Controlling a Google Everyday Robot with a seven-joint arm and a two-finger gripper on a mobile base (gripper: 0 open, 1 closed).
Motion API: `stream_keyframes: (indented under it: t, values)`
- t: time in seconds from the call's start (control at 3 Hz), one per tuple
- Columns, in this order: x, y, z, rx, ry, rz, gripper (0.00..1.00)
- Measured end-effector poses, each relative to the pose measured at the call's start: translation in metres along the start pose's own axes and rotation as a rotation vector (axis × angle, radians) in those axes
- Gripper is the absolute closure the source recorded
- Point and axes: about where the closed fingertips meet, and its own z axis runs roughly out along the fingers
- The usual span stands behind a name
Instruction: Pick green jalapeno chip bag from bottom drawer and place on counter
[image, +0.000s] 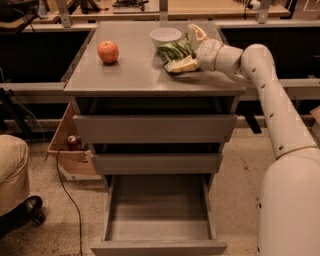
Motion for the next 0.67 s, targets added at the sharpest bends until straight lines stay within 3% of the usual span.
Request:
stream_keyframes:
  t: [0.33,0.67]
  values:
    - [-0.006,0.004,0.005,-0.015,-0.027,0.015,0.0]
    - [-0.029,0.007,0.002,-0.071,-0.086,0.044,0.0]
